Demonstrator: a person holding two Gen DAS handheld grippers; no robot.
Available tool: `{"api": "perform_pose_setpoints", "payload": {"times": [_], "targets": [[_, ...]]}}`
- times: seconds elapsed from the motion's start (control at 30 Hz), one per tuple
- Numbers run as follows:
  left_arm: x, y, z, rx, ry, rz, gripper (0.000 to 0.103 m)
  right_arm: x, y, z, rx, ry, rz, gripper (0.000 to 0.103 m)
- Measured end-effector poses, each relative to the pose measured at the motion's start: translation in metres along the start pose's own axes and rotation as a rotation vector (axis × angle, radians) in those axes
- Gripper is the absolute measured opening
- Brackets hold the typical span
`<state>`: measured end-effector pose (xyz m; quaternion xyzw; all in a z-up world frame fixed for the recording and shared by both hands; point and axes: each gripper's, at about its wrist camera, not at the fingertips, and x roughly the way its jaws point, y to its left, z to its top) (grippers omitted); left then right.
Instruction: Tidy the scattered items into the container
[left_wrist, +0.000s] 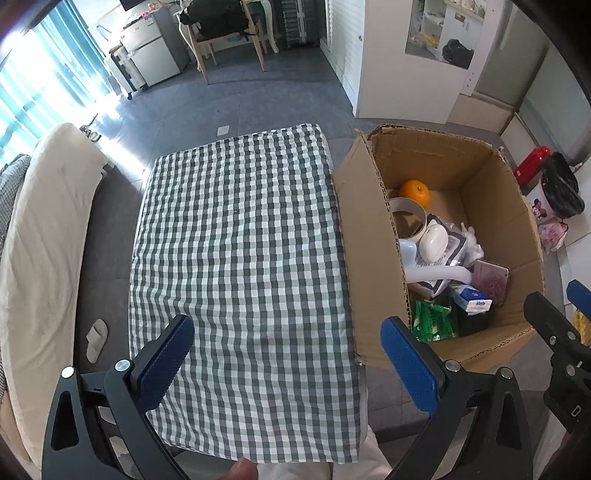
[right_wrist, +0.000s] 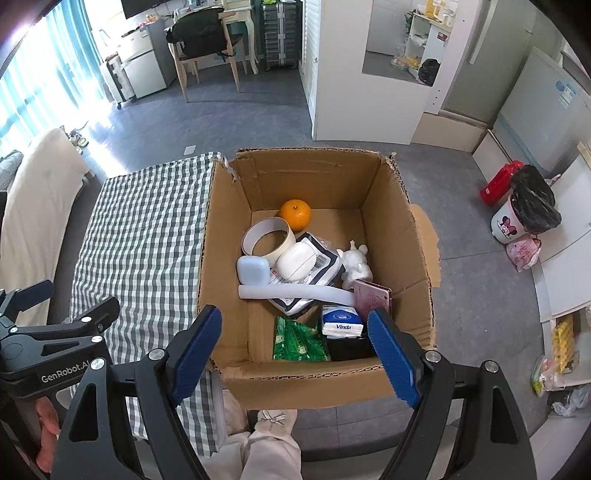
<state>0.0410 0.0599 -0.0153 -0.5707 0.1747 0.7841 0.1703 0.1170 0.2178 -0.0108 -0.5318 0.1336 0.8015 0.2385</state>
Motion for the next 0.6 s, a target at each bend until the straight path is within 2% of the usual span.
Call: {"api": "perform_pose_setpoints", "payload": {"times": [0.33,0.47,0.6], "targets": [[0.0013,0.0060,-0.0009,-0.037,0.017,-0.034,0.103,0.0005,0.0009,0.0004,0.005,0.005,0.007,0.081],[0.0027,0.0059,-0.0047,-0.039,0.018,0.009,0.103,0.0019,0.0004,-0.0008,0.014,0.008,0.008,0.081],[-0.0002,0.0057,-0.0087,-0.028,-0.004,0.014,0.103,0.0037,0.0004,-0.0036,0.013,0.013,0.005,0.081]]}}
